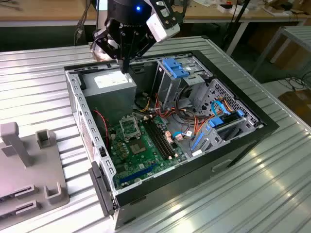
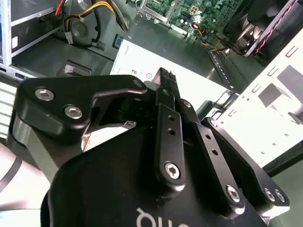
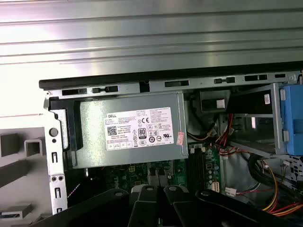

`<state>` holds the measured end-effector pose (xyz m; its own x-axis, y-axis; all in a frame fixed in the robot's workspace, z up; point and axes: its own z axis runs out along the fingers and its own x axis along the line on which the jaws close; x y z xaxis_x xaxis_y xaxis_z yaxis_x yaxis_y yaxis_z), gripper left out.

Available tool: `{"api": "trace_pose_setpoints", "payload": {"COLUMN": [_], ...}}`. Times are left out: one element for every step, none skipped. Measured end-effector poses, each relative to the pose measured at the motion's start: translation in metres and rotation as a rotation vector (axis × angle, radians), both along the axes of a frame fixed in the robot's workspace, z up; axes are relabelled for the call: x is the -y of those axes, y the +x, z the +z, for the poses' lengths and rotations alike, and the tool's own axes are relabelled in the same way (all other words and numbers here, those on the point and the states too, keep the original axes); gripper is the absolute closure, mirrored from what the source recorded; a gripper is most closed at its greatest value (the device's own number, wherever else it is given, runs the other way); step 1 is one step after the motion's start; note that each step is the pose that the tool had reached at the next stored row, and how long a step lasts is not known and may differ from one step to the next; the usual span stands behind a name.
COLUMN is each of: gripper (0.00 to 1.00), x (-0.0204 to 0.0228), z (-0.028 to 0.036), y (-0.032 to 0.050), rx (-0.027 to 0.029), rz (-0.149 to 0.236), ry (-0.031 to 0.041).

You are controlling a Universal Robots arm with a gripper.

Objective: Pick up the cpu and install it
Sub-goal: 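Reach for the cpu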

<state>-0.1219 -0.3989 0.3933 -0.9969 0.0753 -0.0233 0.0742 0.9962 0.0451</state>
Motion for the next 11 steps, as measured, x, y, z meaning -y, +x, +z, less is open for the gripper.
{"api": "trace_pose_setpoints", "payload": {"gripper": [0.89, 0.89, 0.89, 0.89, 0.89, 0.89, 0.89, 0.89, 0.89, 0.89, 0.89], "x": [0.0, 0.0, 0.0, 0.0, 0.0, 0.0, 0.0, 0.0, 0.0, 0.0, 0.0], "z": [0.0, 0.0, 0.0, 0.0, 0.0, 0.0, 0.0, 0.0, 0.0, 0.0, 0.0], "y": [0.0, 0.0, 0.0, 0.0, 0.0, 0.0, -0.0004, -0.0014, -0.002, -0.0027, -0.0035], "rx": [0.0, 0.0, 0.0, 0.0, 0.0, 0.0, 0.0001, 0.0, 0.0, -0.0001, -0.0001], "rz": [0.0, 0.0, 0.0, 0.0, 0.0, 0.0, 0.0, 0.0, 0.0, 0.0, 0.0], "ry": [0.0, 0.0, 0.0, 0.0, 0.0, 0.0, 0.0, 0.0, 0.0, 0.0, 0.0]}}
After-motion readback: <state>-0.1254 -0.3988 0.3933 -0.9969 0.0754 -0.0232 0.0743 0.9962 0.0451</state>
